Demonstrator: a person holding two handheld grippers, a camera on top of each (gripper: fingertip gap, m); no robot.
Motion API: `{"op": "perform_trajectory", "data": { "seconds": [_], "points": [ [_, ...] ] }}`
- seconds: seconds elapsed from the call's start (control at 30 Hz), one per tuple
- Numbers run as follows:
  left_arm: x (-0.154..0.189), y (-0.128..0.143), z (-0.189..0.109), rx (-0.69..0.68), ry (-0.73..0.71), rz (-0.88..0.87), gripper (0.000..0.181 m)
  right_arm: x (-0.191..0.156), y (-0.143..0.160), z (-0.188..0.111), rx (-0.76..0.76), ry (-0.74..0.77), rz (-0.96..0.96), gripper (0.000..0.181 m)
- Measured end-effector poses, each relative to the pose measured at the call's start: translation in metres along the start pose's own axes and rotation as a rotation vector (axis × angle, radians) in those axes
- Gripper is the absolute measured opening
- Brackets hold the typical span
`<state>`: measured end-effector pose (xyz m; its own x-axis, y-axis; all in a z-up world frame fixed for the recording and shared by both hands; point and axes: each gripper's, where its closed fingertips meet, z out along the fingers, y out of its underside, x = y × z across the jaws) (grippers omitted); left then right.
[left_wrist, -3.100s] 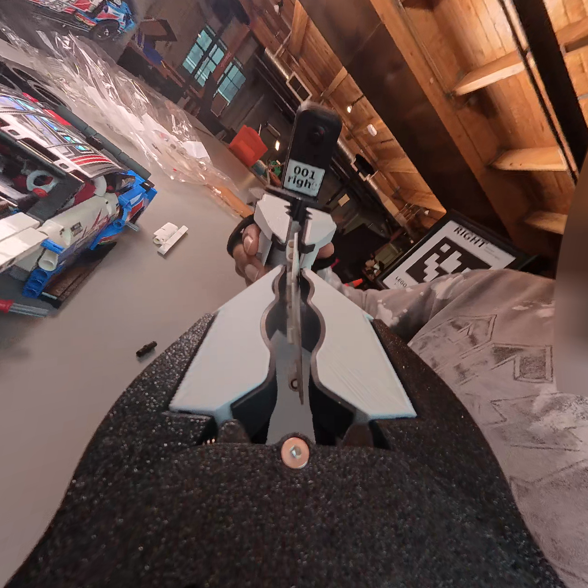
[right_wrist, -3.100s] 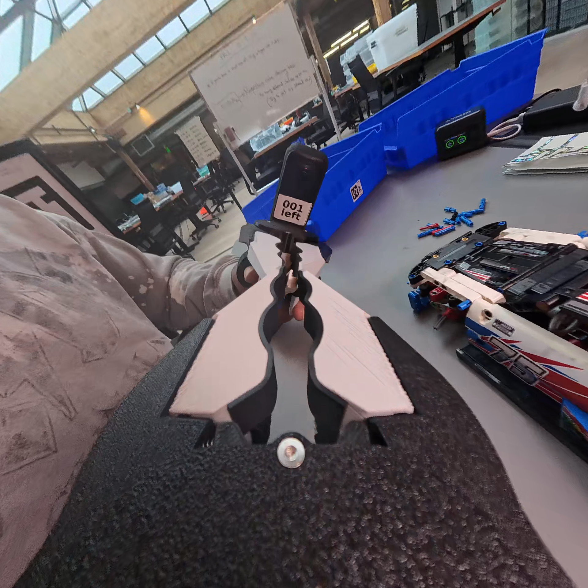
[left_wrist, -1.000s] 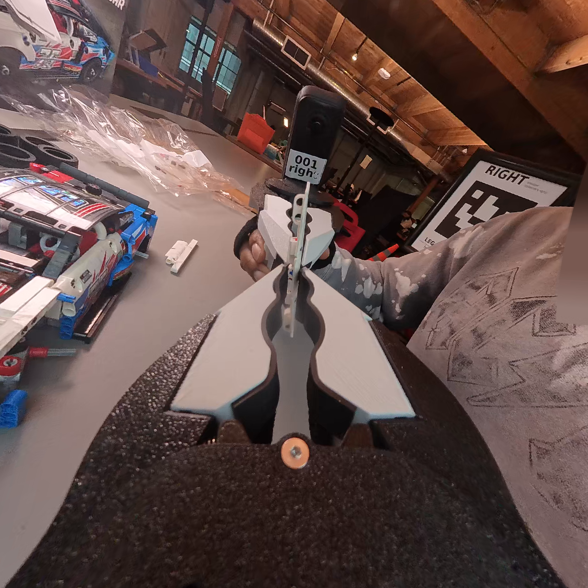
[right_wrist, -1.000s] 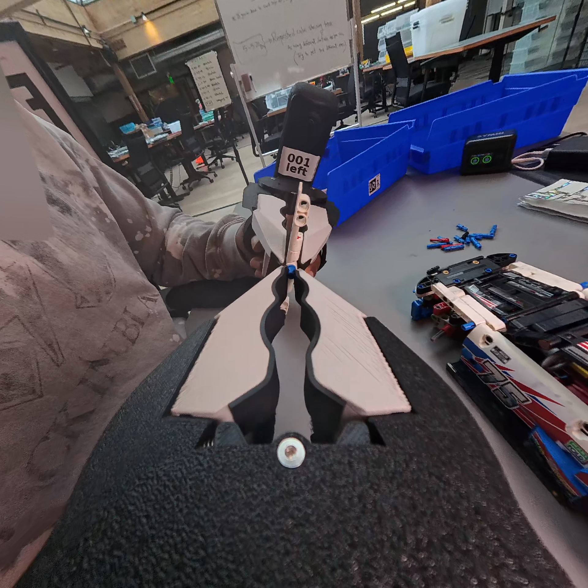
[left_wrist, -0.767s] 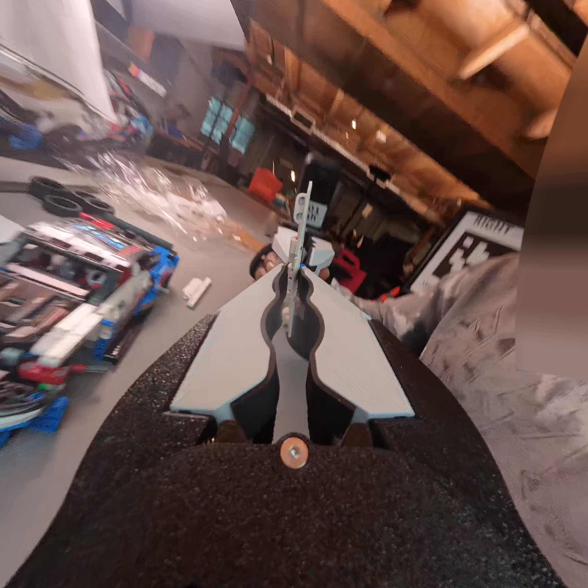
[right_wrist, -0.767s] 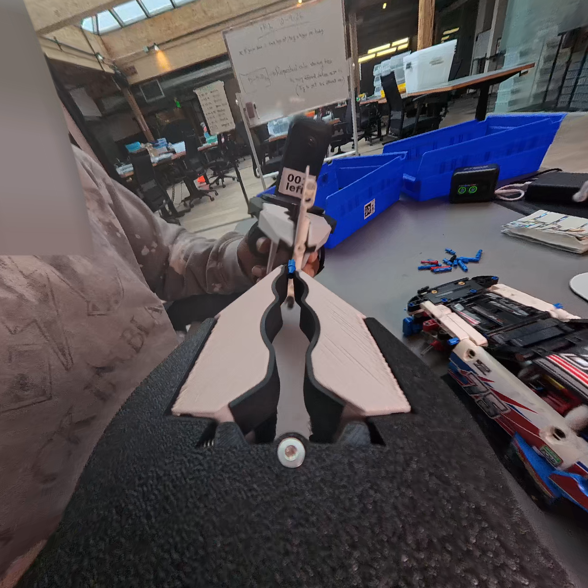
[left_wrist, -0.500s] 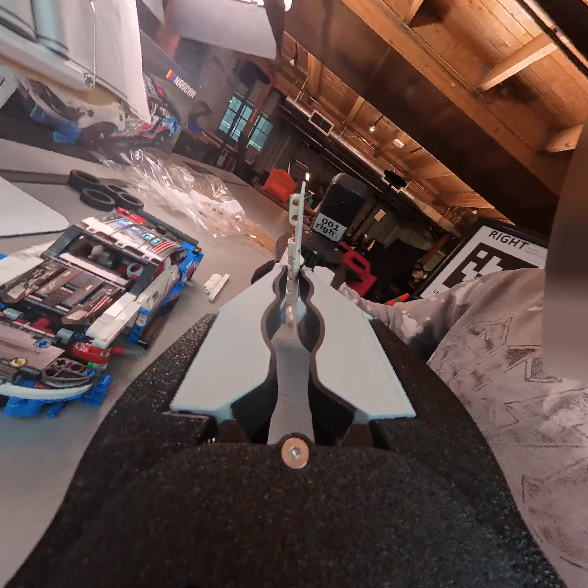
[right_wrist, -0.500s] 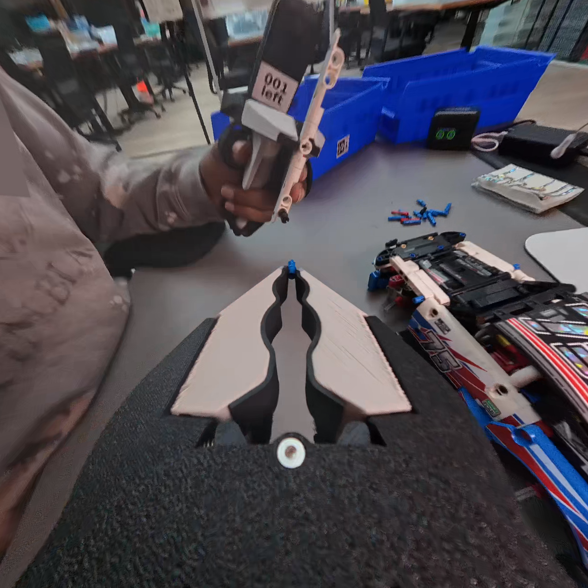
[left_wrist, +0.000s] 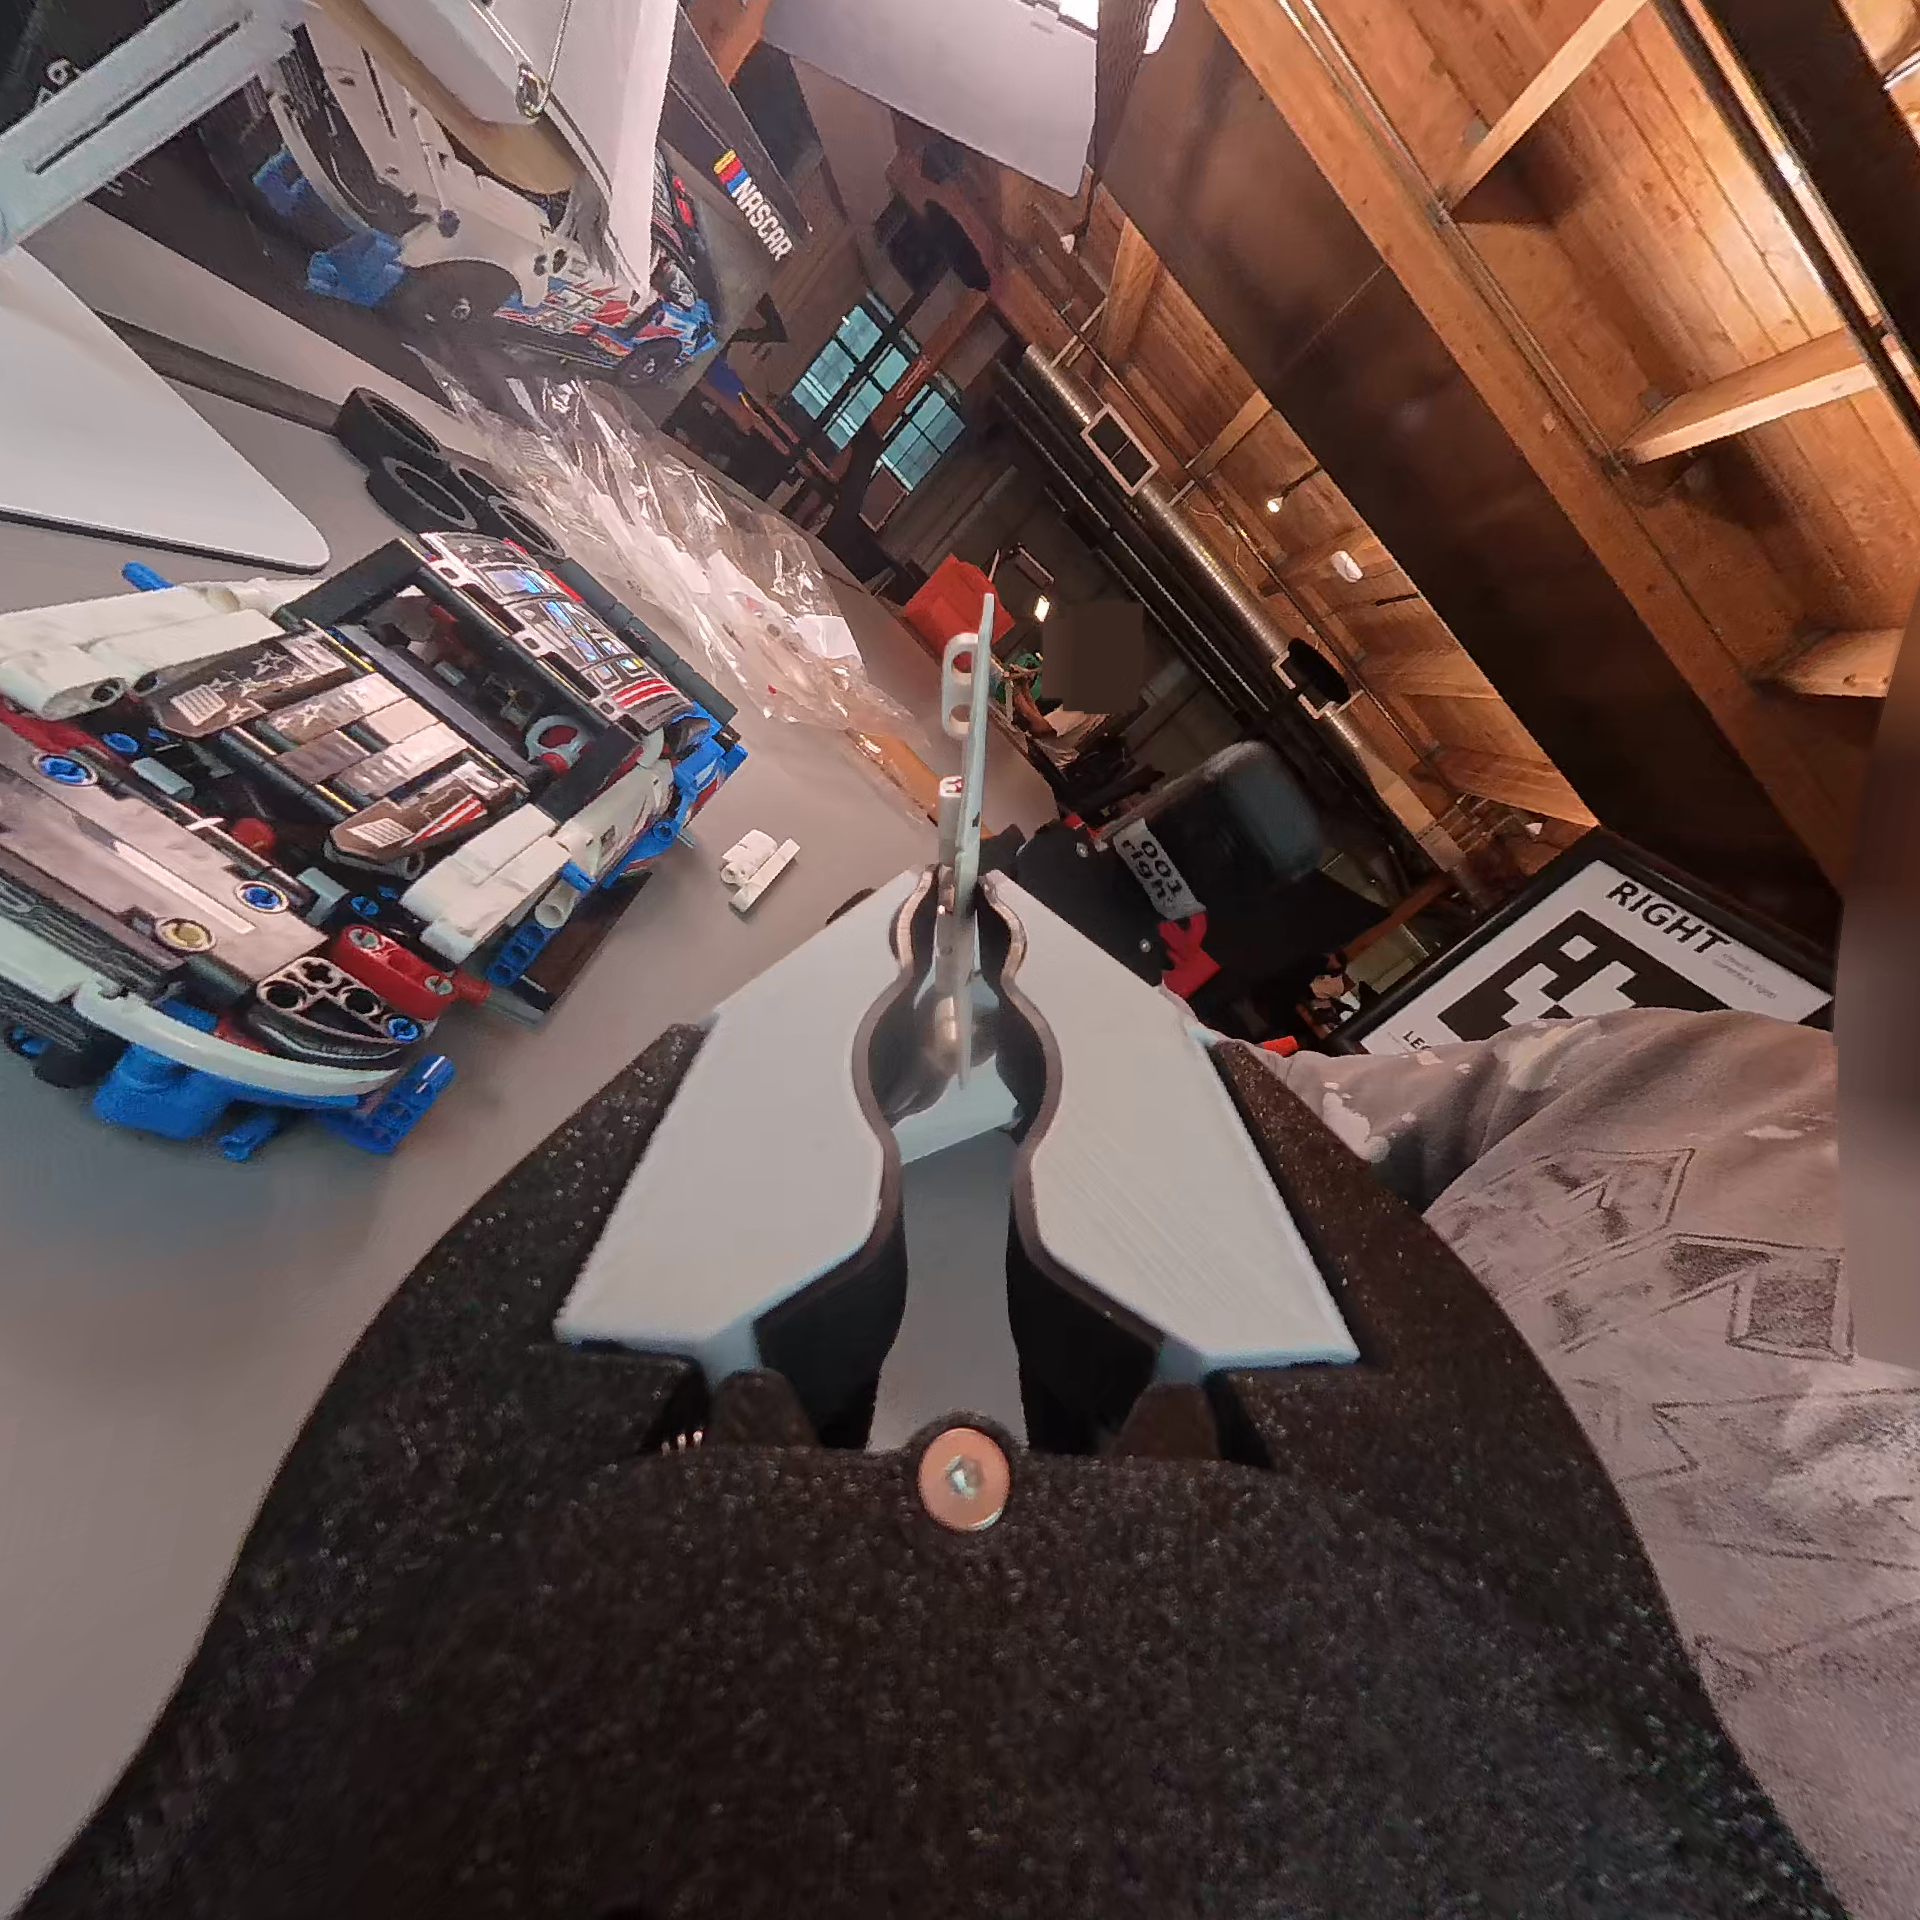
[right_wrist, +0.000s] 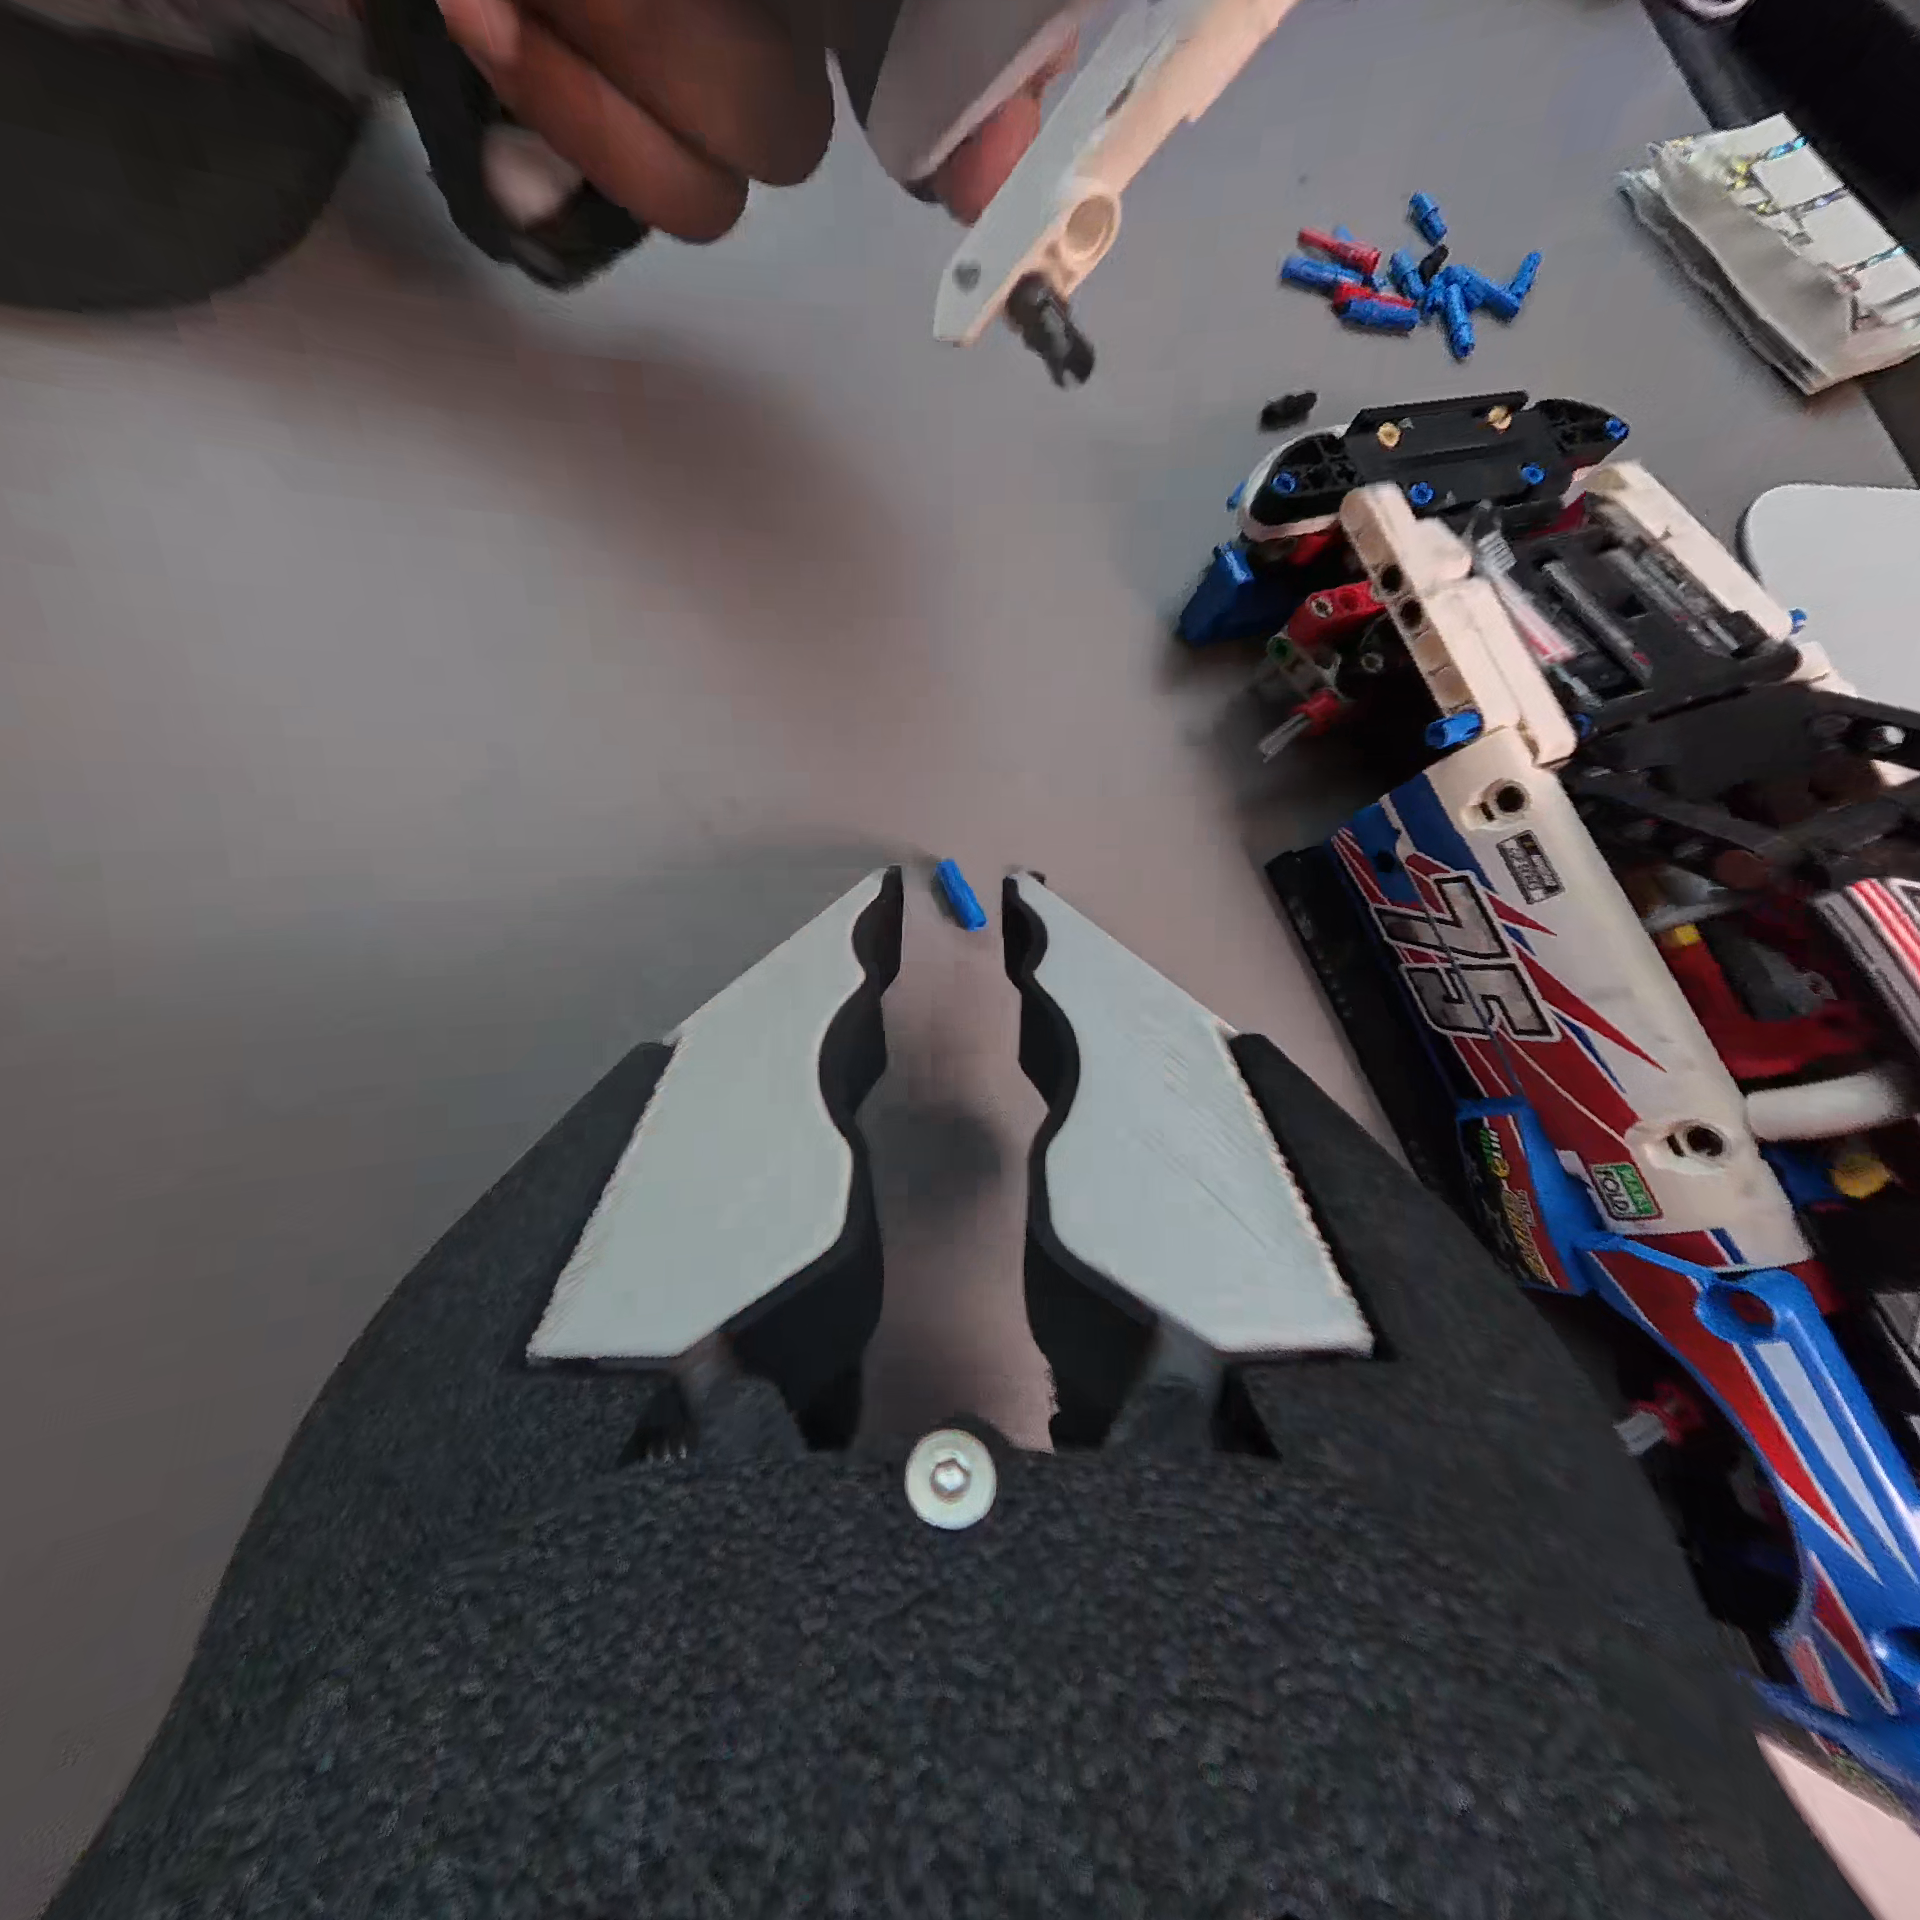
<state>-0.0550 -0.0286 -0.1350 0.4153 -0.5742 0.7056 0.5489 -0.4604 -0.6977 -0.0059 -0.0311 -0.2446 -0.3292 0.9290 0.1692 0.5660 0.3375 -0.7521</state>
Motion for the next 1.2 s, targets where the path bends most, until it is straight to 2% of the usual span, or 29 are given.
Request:
{"op": "perform_trajectory", "data": {
  "seconds": [0.03,0.13,0.2,0.33,0.43,0.6,0.67,0.73,0.8,0.93,1.03,1.1,1.2],
  "points": [
    [0.001,0.0,0.0,0.0,0.006,-0.001,0.004,0.0,-0.011,-0.007,0.075,-0.022,0.047,0.02],
    [0.009,0.003,0.002,-0.022,0.04,0.019,0.004,0.001,-0.053,-0.035,0.339,-0.127,0.225,0.021],
    [0.016,0.008,0.006,-0.046,0.063,0.044,0.005,0.001,-0.068,-0.045,0.43,-0.166,0.287,0.022],
    [0.026,0.017,0.013,-0.078,0.09,0.093,0.004,-0.01,-0.079,-0.047,0.485,-0.256,0.337,0.017],
    [0.031,0.018,0.014,-0.082,0.102,0.109,0.004,-0.013,-0.081,-0.046,0.497,-0.267,0.338,0.005],
    [0.036,0.019,0.014,-0.081,0.127,0.117,0.007,-0.015,-0.084,-0.05,0.507,-0.273,0.32,0.004],
    [0.04,0.024,0.014,-0.12,0.151,0.124,0.02,-0.012,-0.089,-0.055,0.546,-0.273,0.333,0.004],
    [0.042,0.033,0.015,-0.171,0.158,0.15,0.014,-0.01,-0.092,-0.061,0.577,-0.28,0.347,0.004],
    [0.04,0.039,0.018,-0.2,0.131,0.187,0.005,-0.011,-0.091,-0.06,0.569,-0.282,0.336,0.004],
    [0.04,0.039,0.015,-0.227,0.126,0.203,0.003,-0.015,-0.09,-0.061,0.551,-0.286,0.3,0.002],
    [0.027,0.002,-0.009,-0.106,0.071,0.182,0.0,0.003,-0.078,-0.08,0.565,-0.263,0.31,0.0],
    [0.023,0.002,-0.017,-0.142,0.046,0.209,0.001,0.011,-0.062,-0.083,0.492,-0.223,0.289,0.0],
    [0.021,0.014,-0.007,-0.176,0.052,0.186,0.001,-0.001,-0.046,-0.057,0.332,-0.183,0.197,0.0]
  ]
}}
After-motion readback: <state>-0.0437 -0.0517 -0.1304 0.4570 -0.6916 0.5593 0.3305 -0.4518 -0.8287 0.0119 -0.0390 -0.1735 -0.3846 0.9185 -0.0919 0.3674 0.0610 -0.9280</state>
